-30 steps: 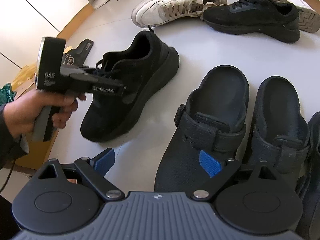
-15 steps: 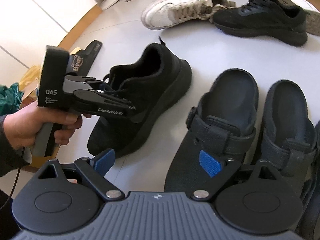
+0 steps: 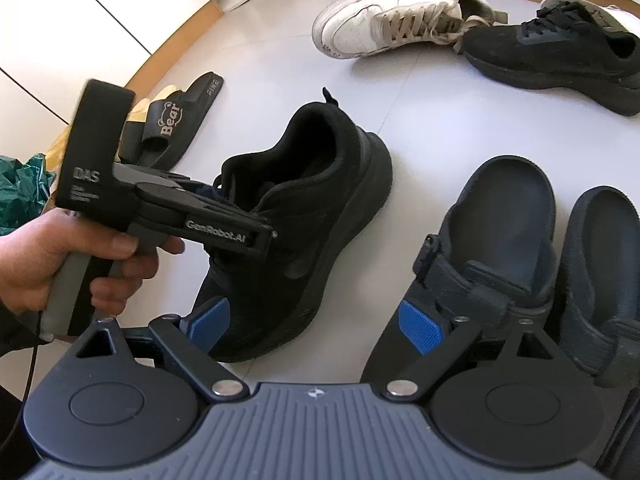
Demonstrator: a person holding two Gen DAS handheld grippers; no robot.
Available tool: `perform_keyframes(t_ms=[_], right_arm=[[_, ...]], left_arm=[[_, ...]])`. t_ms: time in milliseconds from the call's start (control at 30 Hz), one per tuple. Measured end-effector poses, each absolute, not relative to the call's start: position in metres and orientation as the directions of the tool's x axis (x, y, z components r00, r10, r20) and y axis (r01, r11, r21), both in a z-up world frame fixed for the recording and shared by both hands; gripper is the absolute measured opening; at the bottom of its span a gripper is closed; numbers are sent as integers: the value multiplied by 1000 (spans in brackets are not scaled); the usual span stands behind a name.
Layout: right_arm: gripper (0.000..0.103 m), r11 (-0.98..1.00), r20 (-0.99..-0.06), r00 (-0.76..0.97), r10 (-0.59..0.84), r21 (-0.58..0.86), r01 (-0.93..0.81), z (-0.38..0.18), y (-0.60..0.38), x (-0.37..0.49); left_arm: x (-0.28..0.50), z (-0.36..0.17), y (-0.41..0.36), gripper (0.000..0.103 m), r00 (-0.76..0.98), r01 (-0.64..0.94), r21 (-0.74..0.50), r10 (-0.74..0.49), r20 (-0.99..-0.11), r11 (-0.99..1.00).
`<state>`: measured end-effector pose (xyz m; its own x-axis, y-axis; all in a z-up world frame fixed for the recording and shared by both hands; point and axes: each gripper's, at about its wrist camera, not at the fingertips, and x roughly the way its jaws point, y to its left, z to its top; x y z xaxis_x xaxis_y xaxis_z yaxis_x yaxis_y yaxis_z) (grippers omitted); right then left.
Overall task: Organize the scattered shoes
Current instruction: 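Grasp the black sneaker's heel with the right tool while the left tool releases it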
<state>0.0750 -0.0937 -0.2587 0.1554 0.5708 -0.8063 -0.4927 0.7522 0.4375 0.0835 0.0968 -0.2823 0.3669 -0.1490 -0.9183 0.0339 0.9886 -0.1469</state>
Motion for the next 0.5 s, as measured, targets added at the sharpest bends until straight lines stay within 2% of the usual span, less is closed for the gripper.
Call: perform_keyframes(t_ms=[133, 200, 367, 500], right_arm=[[95, 761, -812, 152, 563, 438, -478, -266, -74, 78], [95, 764, -814, 144, 562, 446, -466, -269, -66, 79], [95, 783, -823, 138, 551, 452, -427, -276, -30, 83], [95, 816, -836, 172, 522, 430, -385, -281, -14, 88]], left_arm=[[77, -255, 102, 89, 408, 25, -190, -184, -894, 981], [76, -238, 108, 92, 445, 21, -206, -193, -875, 978], [79, -217, 135, 92, 505, -62, -216, -156, -849, 974], [80, -213, 159, 92, 567, -195, -223, -76, -820, 955]])
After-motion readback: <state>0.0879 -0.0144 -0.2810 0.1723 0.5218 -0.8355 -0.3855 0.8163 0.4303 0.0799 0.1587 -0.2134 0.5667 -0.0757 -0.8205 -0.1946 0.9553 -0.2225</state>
